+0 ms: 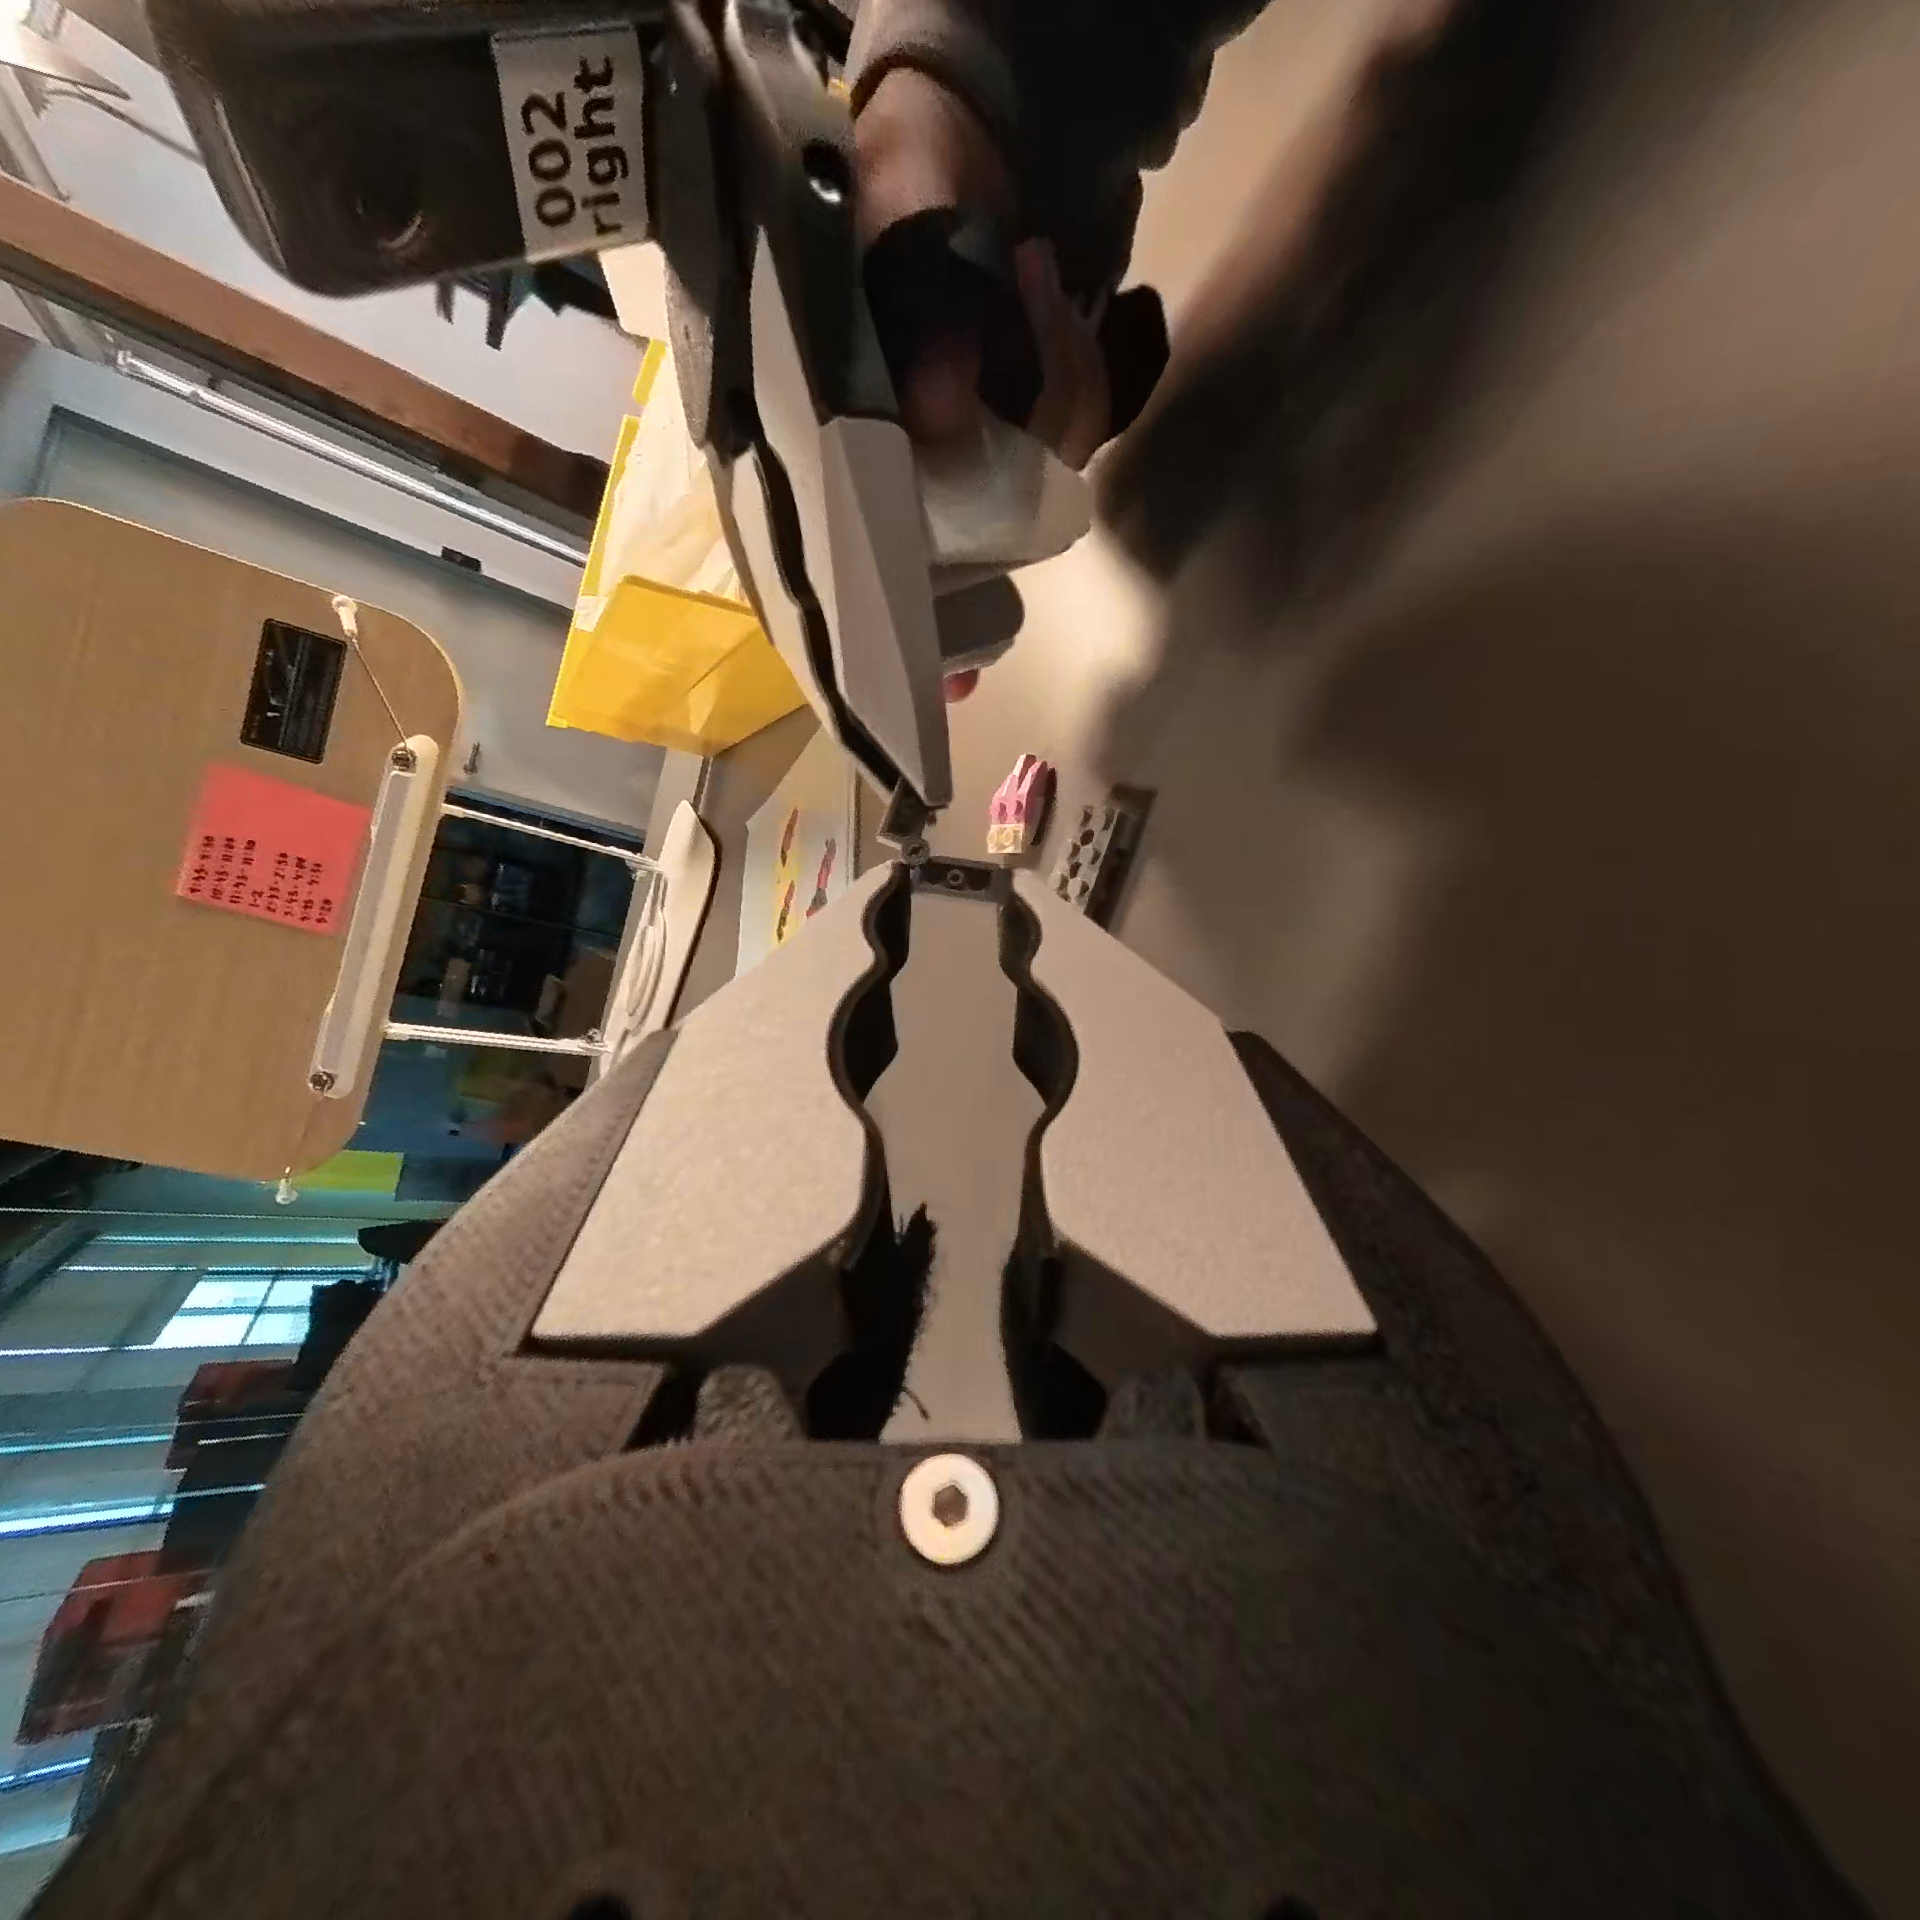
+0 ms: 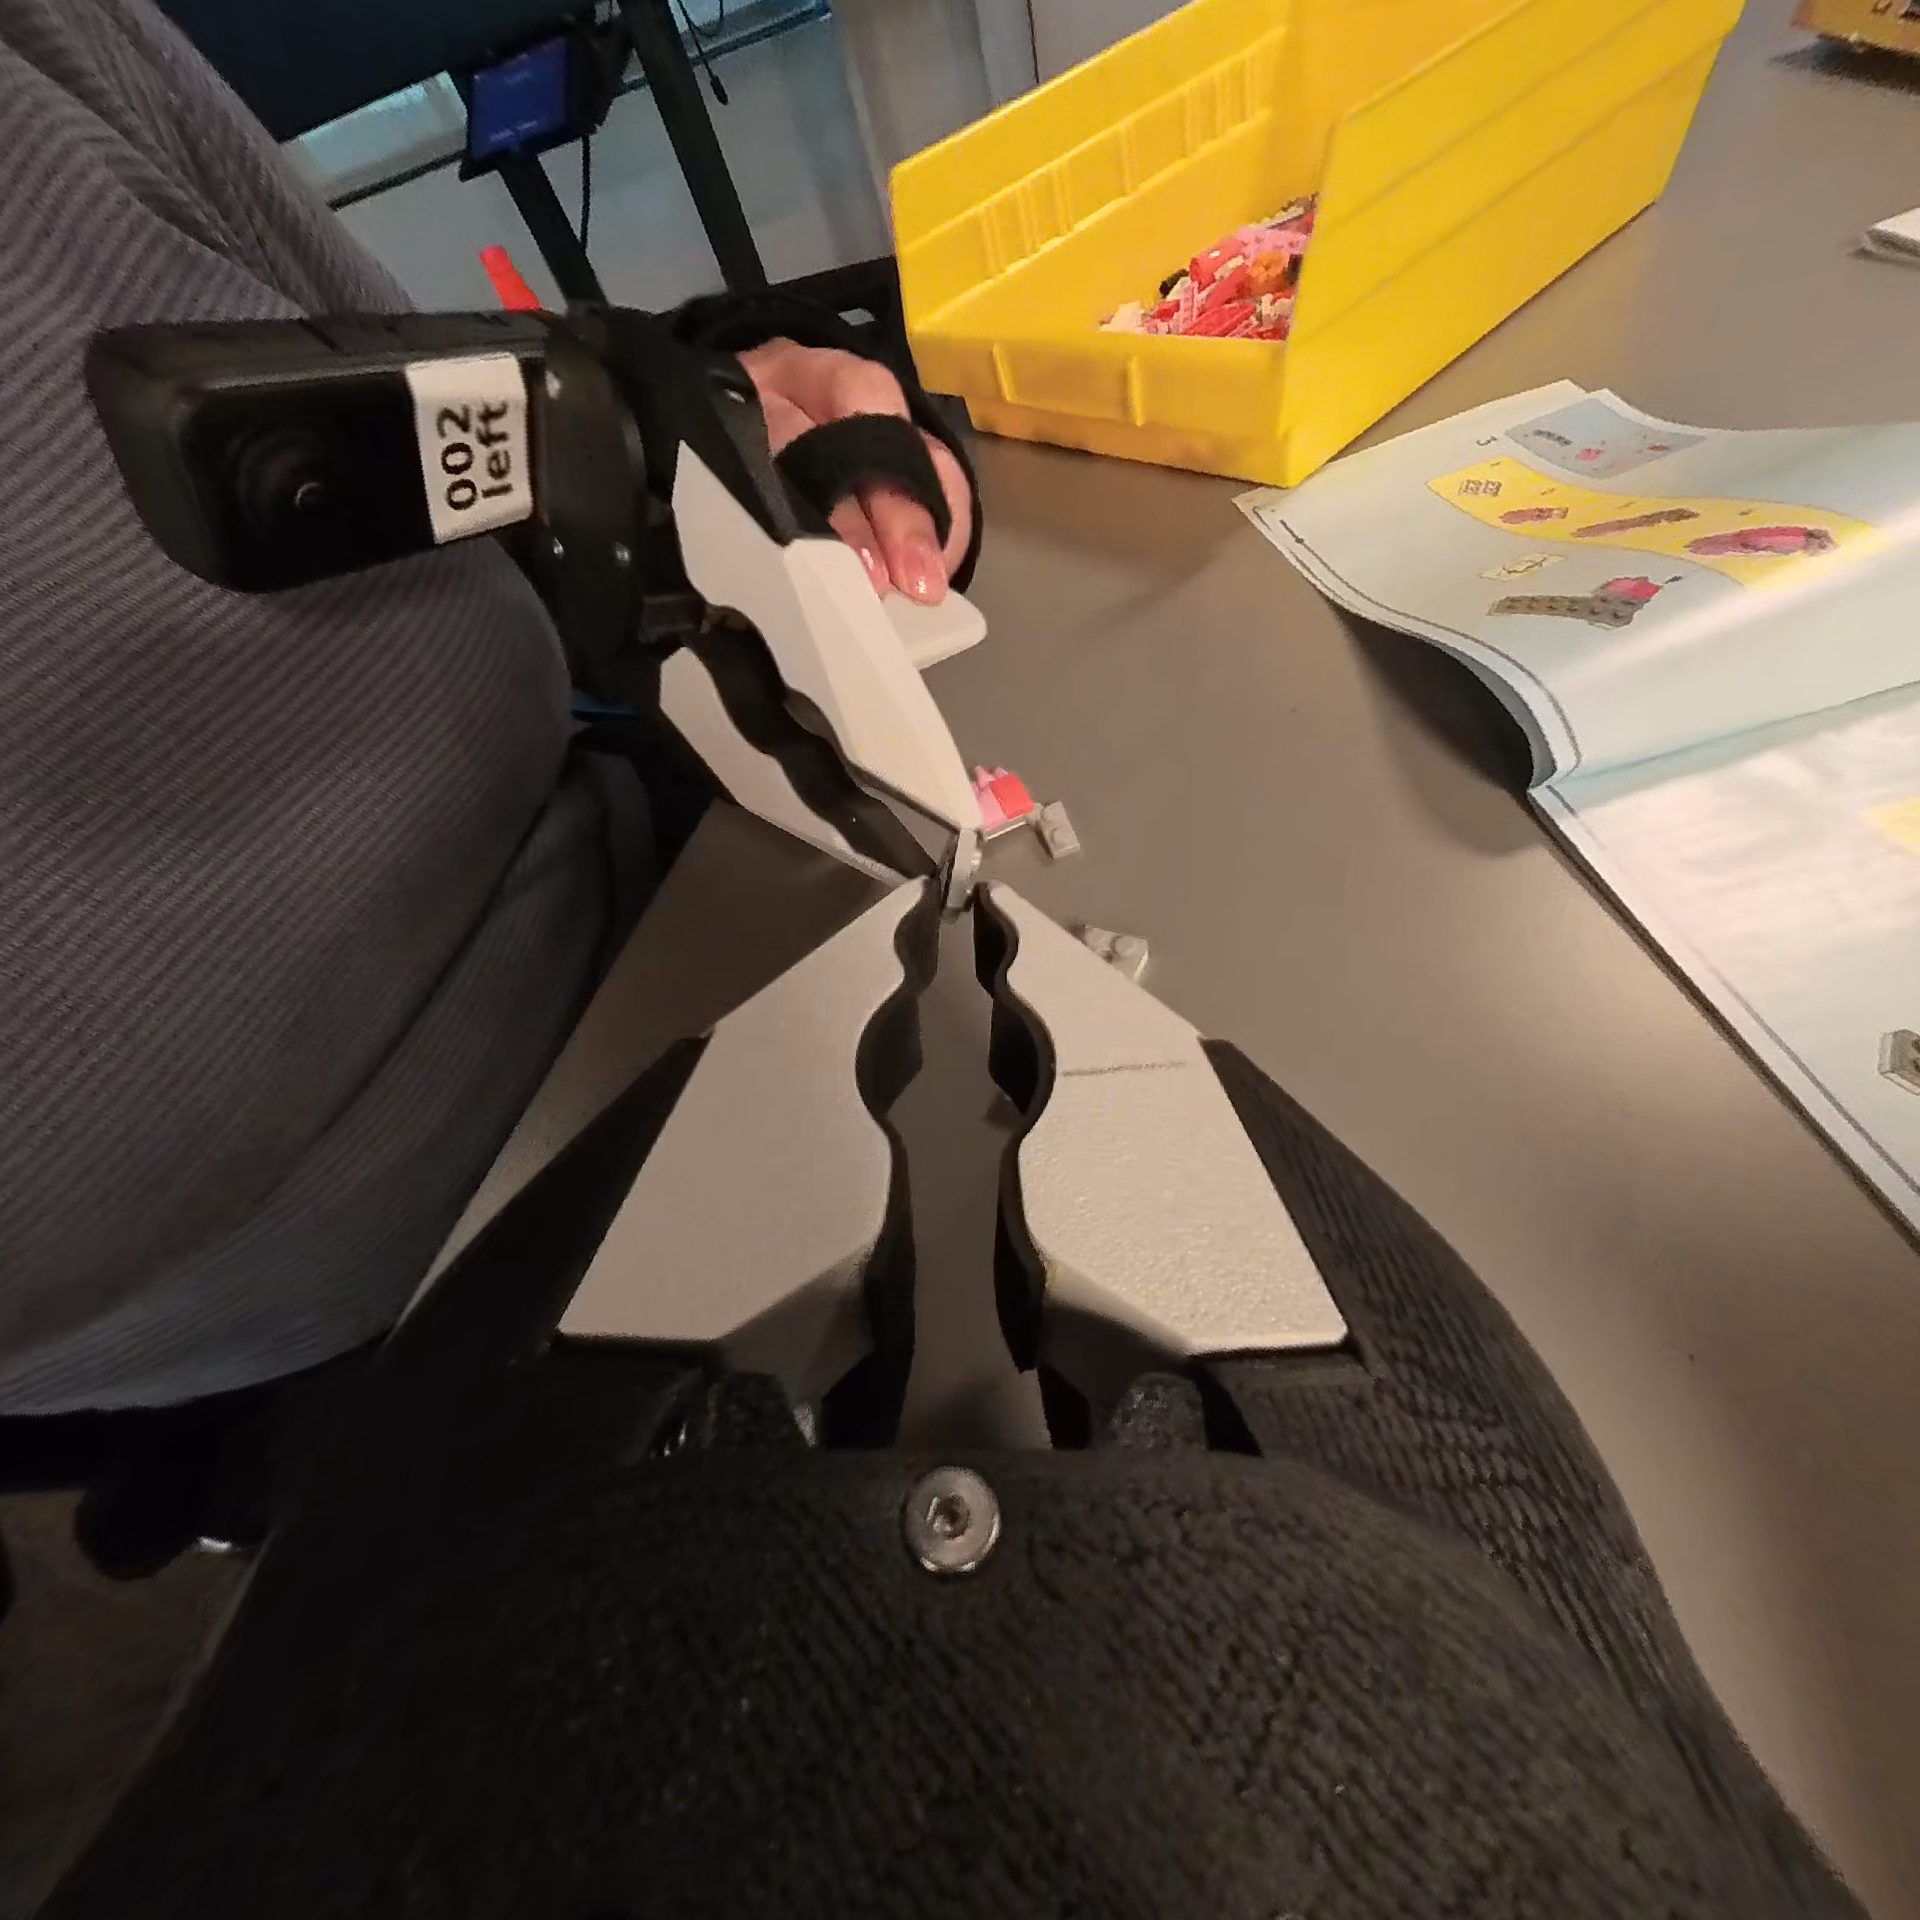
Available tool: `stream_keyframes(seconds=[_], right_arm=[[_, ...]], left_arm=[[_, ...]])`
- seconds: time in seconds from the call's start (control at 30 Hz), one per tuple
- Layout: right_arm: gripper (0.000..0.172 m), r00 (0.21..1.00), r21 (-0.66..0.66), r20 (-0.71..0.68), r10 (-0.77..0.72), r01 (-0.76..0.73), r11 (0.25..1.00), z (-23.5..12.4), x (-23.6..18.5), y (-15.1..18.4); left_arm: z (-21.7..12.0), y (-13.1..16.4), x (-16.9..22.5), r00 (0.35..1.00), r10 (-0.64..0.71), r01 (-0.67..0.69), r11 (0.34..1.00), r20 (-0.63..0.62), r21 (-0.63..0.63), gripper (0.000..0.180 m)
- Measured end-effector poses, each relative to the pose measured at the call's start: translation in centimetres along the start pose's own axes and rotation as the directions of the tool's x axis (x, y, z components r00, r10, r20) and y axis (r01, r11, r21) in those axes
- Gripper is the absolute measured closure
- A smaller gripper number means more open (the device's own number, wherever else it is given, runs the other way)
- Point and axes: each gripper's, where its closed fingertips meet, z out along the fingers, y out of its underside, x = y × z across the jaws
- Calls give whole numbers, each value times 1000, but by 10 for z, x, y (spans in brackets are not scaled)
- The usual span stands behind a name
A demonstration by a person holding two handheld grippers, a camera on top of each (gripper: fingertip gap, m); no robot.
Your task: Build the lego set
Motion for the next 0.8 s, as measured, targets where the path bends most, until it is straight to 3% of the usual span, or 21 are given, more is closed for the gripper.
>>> stream_keyframes(seconds=[0.07, 0.13, 0.2, 0.27, 0.37, 0.47, 0.6, 0.7, 0.8], right_arm=[[169, 999, 28, -13, -37, 37, 999, -2, 0, -5], [169, 996, 84, -31, -89, 91, 992, -7, -1, -15], [169, 991, 153, -37, -125, 129, 980, -13, -4, -27], [169, 990, 219, -25, -142, 144, 965, -18, -9, -38], [169, 988, 280, -3, -153, 148, 949, -24, -14, -46], [170, 988, 302, 16, -156, 144, 942, -26, -18, -49], [169, 988, 300, 28, -154, 138, 944, -24, -19, -48], [168, 989, 296, -17, -148, 146, 944, -23, -12, -48], [158, 979, 279, -154, -133, 173, 945, -28, 10, -47]], left_arm=[[0, -3, -4, 997, -68, 68, 997, 21, 29, 165], [-1, -6, -5, 966, -256, 257, 964, -28, 60, 152], [-2, -12, -8, 885, -449, 461, 881, -123, 104, 142], [-8, -23, -17, 787, -579, 614, 768, -212, 183, 145], [-13, -33, -27, 676, -668, 736, 634, -312, 238, 150], [-13, -38, -32, 638, -688, 769, 580, -345, 266, 154], [-13, -39, -39, 649, -691, 761, 570, -320, 310, 175], [-13, -35, -44, 677, -678, 734, 598, -285, 322, 177], [-6, -6, -57, 760, -641, 646, 726, -108, 237, 177]])
